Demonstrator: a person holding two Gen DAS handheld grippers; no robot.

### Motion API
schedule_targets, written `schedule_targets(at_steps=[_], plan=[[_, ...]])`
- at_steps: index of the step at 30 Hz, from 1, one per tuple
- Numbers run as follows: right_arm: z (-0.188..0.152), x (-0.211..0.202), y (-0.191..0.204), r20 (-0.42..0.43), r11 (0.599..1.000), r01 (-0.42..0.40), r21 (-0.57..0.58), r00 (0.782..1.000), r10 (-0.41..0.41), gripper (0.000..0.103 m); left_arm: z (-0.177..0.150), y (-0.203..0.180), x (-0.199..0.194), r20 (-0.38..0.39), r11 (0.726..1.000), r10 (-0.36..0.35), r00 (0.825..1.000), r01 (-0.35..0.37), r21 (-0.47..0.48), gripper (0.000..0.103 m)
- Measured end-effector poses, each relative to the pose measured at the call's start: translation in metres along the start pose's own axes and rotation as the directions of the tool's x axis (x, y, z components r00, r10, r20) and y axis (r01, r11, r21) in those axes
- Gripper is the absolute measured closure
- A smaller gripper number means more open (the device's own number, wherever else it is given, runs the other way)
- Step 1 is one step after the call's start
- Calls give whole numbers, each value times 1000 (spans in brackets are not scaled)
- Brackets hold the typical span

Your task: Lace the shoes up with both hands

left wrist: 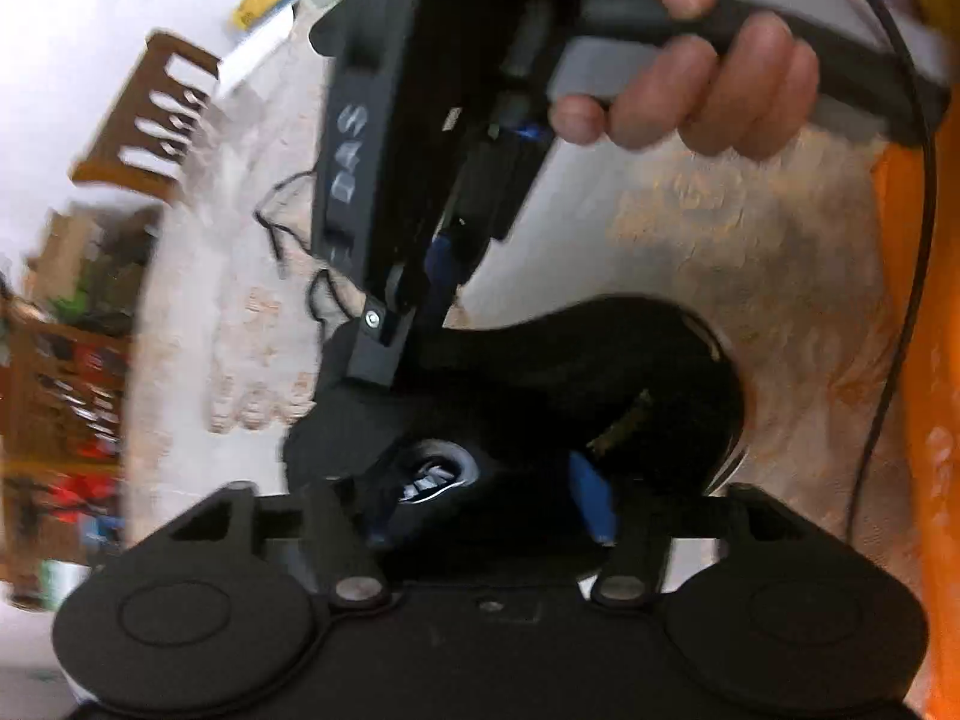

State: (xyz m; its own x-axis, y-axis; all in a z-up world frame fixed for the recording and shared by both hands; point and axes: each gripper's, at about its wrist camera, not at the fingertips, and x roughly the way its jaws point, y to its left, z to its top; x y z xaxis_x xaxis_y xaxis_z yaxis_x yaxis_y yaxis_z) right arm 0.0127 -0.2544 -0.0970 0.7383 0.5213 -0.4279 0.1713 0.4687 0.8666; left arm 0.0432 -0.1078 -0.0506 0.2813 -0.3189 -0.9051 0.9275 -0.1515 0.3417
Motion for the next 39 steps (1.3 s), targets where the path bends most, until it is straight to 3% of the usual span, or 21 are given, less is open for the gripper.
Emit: schedule_targets(at_steps=[3,6,8,10,13,15,16,18,19,21,23,25,28,31,34,36,39], plan=[[0,-1,-4,-11,998,-27,50,1000,28,85,-5,27,11,7,984,-103,995,103,-147,14],[-5,-3,22,1,990,39,-136,999,-39,85,-20,52,1,49,924,-186,981,192,-330,19],[-12,-1,38,21,963,88,-254,996,-86,86,-35,66,-24,135,880,-173,976,215,-424,19],[-17,1,45,38,944,110,-312,994,-103,85,-49,85,-47,232,818,-141,963,245,-520,18],[-20,2,44,51,937,112,-330,994,-101,85,-66,113,-73,370,706,-89,925,321,-632,18],[-20,2,44,50,936,112,-334,994,-101,85,-68,123,-81,425,652,-25,905,337,-679,15],[-19,2,43,50,937,111,-332,994,-100,85,-64,129,-80,417,628,30,909,307,-715,12],[-20,3,40,51,938,108,-329,994,-96,85,-49,145,-67,331,579,111,937,209,-788,11],[-21,3,39,52,939,106,-327,994,-94,85,-47,153,-56,302,554,104,948,197,-809,11],[-20,3,36,52,939,105,-328,994,-93,85,-49,164,-34,309,489,-7,951,273,-829,11],[-19,3,36,53,940,104,-325,994,-92,85,-48,167,-13,231,452,-87,969,245,-858,12],[-18,3,33,56,949,96,-301,995,-83,85,-54,158,-7,137,484,-97,986,167,-859,13],[-16,1,21,56,974,58,-217,997,-47,84,-66,142,-1,91,474,-120,989,138,-870,12],[-9,1,-5,34,999,-38,-18,999,38,81,-70,131,4,18,487,-110,994,69,-871,7],[-7,0,-27,30,986,-117,120,993,114,80,-72,124,4,-37,505,-83,996,10,-863,5],[-9,-1,-19,34,994,-96,55,995,94,80,-65,121,5,-79,537,-49,996,-40,-843,0],[-18,-3,12,56,981,9,-195,998,2,81,-57,120,7,-124,560,-7,992,-98,-822,1]])
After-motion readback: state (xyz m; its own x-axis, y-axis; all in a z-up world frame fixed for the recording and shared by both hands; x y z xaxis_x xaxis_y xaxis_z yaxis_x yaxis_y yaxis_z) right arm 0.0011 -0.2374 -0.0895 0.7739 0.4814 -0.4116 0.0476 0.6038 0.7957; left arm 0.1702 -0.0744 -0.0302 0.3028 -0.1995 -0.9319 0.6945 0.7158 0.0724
